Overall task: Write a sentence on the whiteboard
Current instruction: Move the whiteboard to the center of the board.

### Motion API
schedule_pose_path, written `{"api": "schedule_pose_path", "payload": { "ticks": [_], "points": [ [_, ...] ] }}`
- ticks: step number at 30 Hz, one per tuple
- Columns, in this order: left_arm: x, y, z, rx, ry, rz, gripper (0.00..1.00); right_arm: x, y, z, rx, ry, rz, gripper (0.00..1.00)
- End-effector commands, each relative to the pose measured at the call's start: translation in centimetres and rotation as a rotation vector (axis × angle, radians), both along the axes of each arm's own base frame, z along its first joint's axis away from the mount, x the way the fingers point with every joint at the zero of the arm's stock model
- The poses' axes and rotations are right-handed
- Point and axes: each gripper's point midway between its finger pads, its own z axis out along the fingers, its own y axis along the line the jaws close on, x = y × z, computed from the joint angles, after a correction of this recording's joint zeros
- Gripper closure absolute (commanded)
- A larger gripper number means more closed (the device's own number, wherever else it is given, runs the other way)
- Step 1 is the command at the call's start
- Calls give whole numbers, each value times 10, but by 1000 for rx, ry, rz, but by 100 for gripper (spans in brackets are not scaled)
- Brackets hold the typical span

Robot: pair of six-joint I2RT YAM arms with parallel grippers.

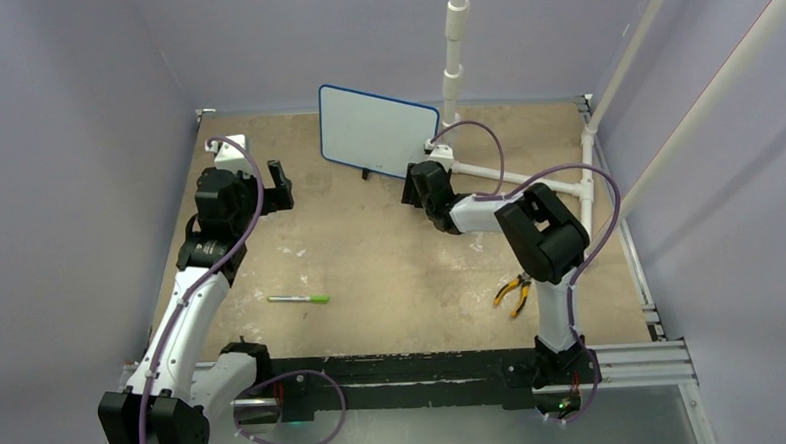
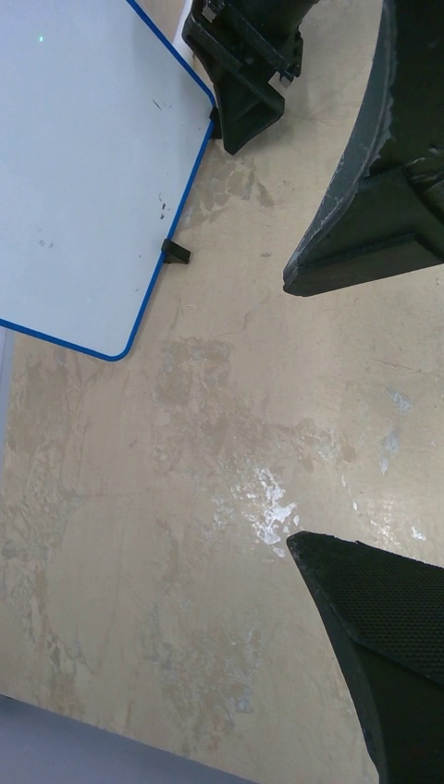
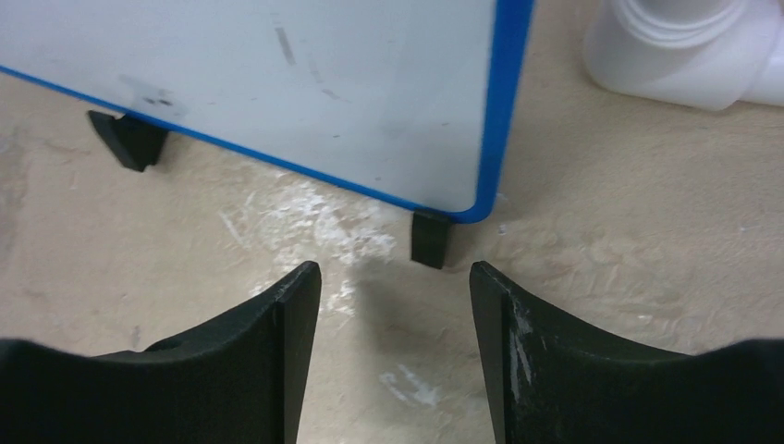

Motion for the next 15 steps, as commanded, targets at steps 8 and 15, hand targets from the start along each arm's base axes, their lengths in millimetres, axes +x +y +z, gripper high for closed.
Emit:
{"api": "schedule_pose_path", "payload": {
  "ticks": [8,15],
  "points": [
    [4,-2,5,14,-23,-20,1,26,-4,10,-28,-73,-39,50],
    [5,-2,2,16,-17,-21,1,31,-7,10,-54,-102,-52,69]
  ]
}}
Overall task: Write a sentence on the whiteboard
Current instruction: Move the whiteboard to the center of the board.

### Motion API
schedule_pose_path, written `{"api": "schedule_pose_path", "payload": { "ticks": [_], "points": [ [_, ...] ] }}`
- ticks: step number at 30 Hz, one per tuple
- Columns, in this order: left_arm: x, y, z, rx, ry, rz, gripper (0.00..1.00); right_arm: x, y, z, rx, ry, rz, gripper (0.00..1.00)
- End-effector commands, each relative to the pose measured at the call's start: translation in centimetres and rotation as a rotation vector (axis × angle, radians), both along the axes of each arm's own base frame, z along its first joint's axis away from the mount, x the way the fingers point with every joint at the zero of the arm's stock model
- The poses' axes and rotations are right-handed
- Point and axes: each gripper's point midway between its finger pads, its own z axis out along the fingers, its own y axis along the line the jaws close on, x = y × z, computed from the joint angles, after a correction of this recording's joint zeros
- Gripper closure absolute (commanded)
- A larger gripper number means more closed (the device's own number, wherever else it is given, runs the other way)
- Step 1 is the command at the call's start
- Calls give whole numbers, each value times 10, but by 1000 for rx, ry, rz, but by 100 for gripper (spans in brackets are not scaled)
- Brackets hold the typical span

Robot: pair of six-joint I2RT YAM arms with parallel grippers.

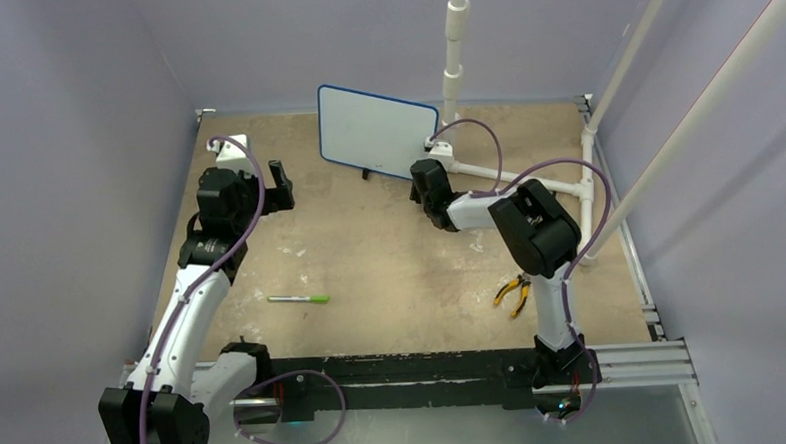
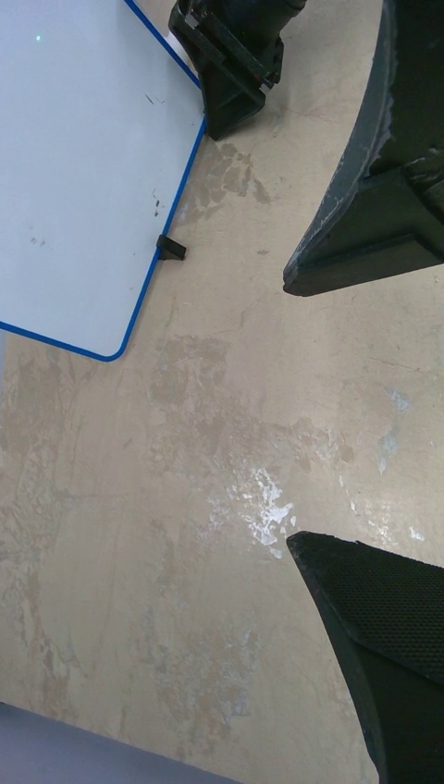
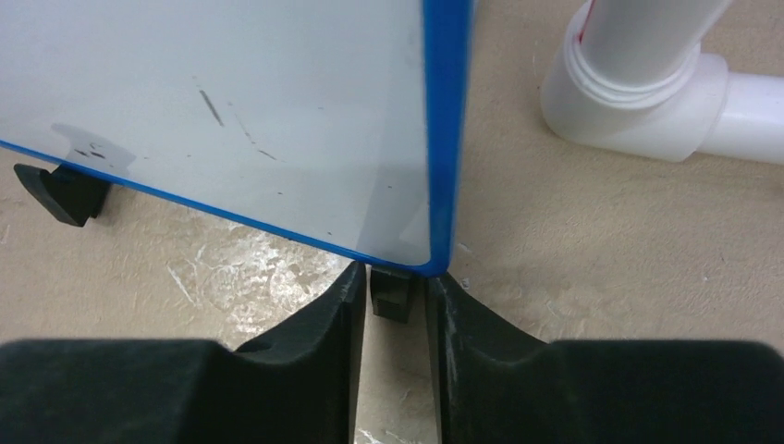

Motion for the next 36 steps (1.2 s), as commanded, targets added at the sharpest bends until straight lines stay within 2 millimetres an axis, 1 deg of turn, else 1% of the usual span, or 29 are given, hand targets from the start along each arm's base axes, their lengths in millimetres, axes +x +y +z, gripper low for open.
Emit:
{"api": "schedule_pose_path", "payload": {
  "ticks": [1,5,6,8,11,18,25,29,31,33,34,35,36],
  "points": [
    [4,-2,5,13,-26,-19,0,12,1,19,-5,-76,-14,74],
    [5,-7,6,5,-32,-53,1,3,0,24,-3,-95,24,98],
    [5,-14,6,-6,-34,-85,1,0,0,23,-4,-93,35,100],
    [5,-17,6,-13,-35,-100,1,-9,-4,18,-14,-79,50,100],
    [5,-17,6,-14,-33,-103,1,-22,-8,19,-3,-79,72,100],
    [5,-20,4,-26,-28,-116,1,-65,-10,15,42,-50,169,100],
    [1,-44,4,-141,-26,-205,1,-106,-21,21,51,-45,219,100],
    [-5,-63,-1,-280,-24,-252,1,-129,-25,15,64,-16,227,100],
    [-7,-73,-3,-361,-39,-277,1,-141,-28,8,73,7,225,100],
    [-9,-79,-12,-440,-37,-280,1,-149,-28,3,81,23,226,100],
    [-10,-81,-18,-464,-35,-281,1,-152,-29,1,85,29,227,98],
    [-10,-82,-24,-482,-35,-280,1,-154,-28,0,89,30,233,90],
    [-10,-83,-27,-496,-41,-283,1,-157,-29,0,93,30,237,79]
  ]
}}
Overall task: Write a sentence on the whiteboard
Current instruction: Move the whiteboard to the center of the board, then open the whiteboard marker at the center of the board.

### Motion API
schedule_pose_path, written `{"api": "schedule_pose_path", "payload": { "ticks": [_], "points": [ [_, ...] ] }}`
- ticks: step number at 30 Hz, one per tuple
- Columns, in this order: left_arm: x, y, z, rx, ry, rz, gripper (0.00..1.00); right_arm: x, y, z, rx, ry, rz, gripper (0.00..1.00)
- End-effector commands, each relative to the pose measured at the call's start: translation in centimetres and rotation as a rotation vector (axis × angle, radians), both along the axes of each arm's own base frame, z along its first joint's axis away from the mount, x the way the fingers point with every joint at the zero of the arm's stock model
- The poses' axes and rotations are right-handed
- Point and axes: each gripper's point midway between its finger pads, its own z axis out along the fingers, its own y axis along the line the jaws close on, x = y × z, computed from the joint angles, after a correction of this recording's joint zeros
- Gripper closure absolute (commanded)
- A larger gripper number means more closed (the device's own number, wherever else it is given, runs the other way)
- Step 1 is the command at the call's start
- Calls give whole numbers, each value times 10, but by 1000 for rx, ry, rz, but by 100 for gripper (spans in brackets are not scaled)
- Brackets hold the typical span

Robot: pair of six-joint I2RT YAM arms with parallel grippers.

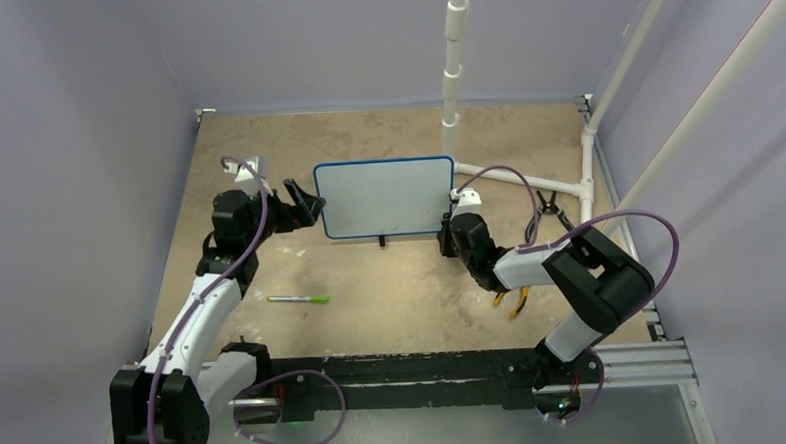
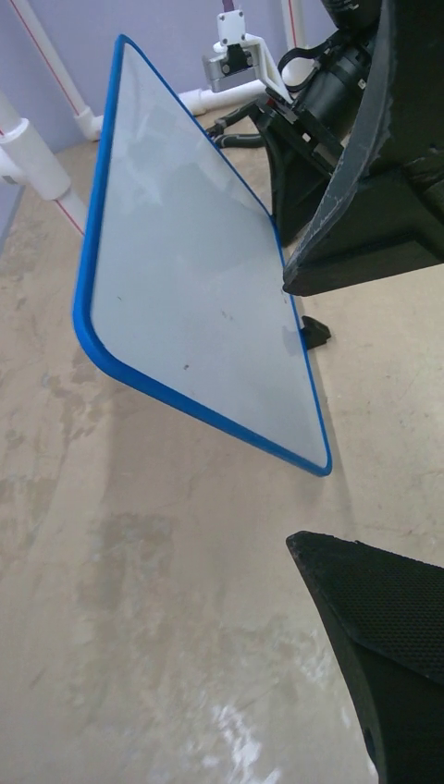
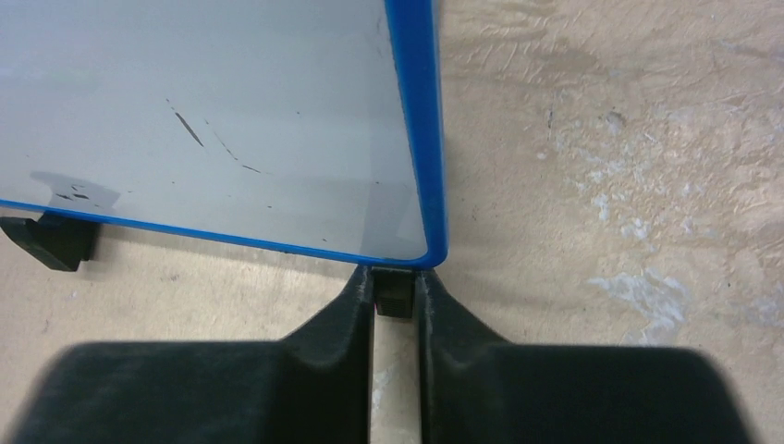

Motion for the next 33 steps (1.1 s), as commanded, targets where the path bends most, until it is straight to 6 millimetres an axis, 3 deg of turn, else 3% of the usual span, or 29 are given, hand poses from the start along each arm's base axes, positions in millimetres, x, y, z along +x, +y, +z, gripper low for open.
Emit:
{"api": "schedule_pose_path", "payload": {
  "ticks": [1,7,10,18,23,33],
  "points": [
    [1,-18,9,-174,-74,-37,1,-13,12,6,107,10,18,70],
    [1,-20,3,-193,-146,-54,5,-23,3,20,144,-13,-4,25],
    [0,-23,-3,-193,-152,-60,5,-31,-4,37,194,-46,-24,13],
    [17,-34,-19,-149,-137,-71,5,-44,-15,92,304,-152,-31,4],
    [29,-44,-34,-27,-117,-46,5,-48,-17,124,330,-224,2,3],
    [29,-76,-41,9,-132,-139,5,-51,-18,137,346,-254,10,2]
  ]
}}
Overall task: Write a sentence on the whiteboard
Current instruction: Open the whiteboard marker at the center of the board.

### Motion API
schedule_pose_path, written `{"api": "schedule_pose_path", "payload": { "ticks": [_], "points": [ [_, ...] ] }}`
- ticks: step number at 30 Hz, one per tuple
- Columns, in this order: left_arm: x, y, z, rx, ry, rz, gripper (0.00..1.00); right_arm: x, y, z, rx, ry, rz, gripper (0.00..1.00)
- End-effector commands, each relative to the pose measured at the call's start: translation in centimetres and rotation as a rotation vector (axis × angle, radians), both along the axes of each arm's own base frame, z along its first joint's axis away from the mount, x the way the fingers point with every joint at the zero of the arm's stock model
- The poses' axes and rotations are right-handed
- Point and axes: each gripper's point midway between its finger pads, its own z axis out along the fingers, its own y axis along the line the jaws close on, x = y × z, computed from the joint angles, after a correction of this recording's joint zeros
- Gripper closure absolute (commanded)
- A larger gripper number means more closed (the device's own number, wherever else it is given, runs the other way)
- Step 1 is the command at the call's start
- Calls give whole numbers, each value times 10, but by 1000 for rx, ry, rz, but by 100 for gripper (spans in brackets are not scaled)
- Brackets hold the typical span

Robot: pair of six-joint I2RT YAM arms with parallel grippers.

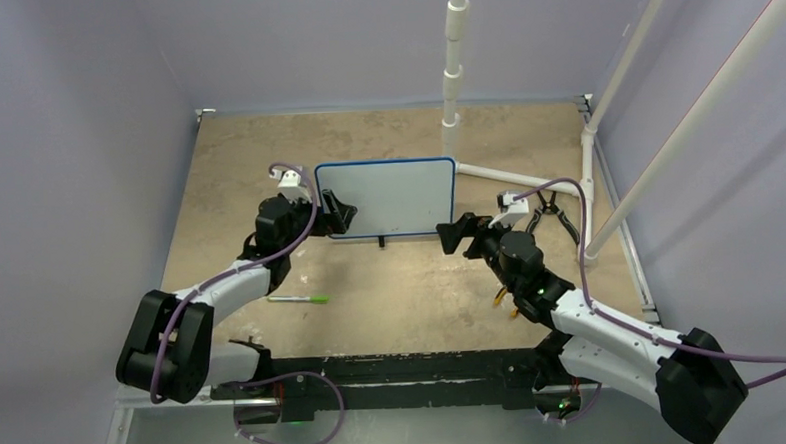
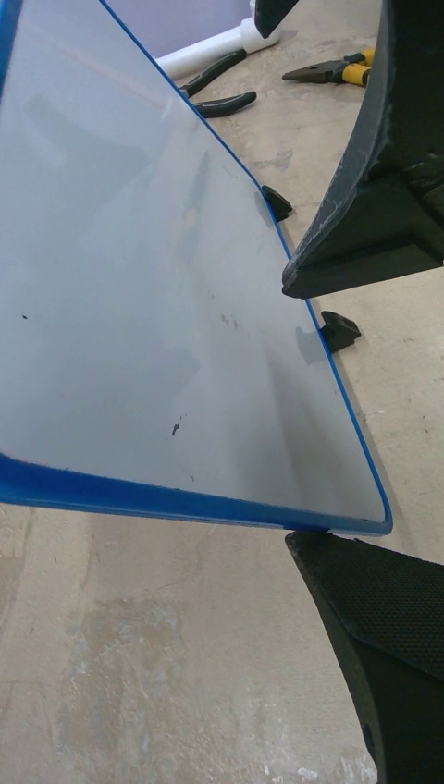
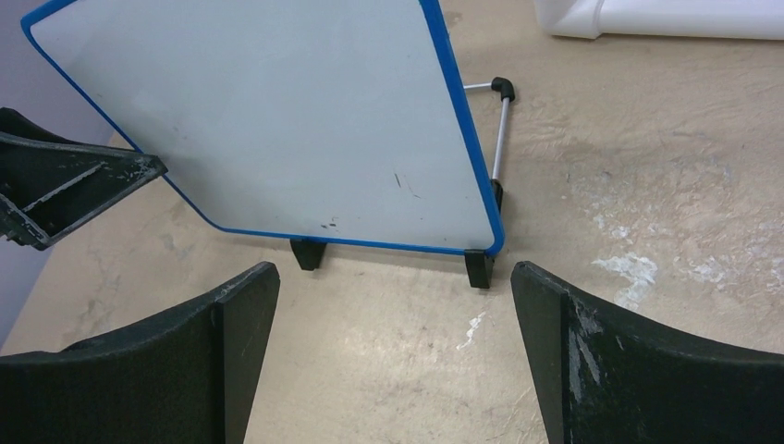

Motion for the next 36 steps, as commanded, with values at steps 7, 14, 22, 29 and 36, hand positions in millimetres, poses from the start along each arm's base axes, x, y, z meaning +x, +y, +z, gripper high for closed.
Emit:
{"api": "schedule_pose_path", "payload": {
  "ticks": [7,14,22,29,36],
  "points": [
    [10,-26,28,-9,-111,-70,5,2,6,7,7,-15,22,2],
    [8,-48,23,-20,-102,-116,5,3,6,4,18,-9,13,2],
    [6,-52,18,-4,-79,-98,5,2,7,6,20,-16,24,2],
    [-10,-24,19,68,57,11,1,-3,10,24,11,-62,69,4],
    [-41,28,53,128,115,158,0,-20,28,43,15,-146,222,6]
  ]
}}
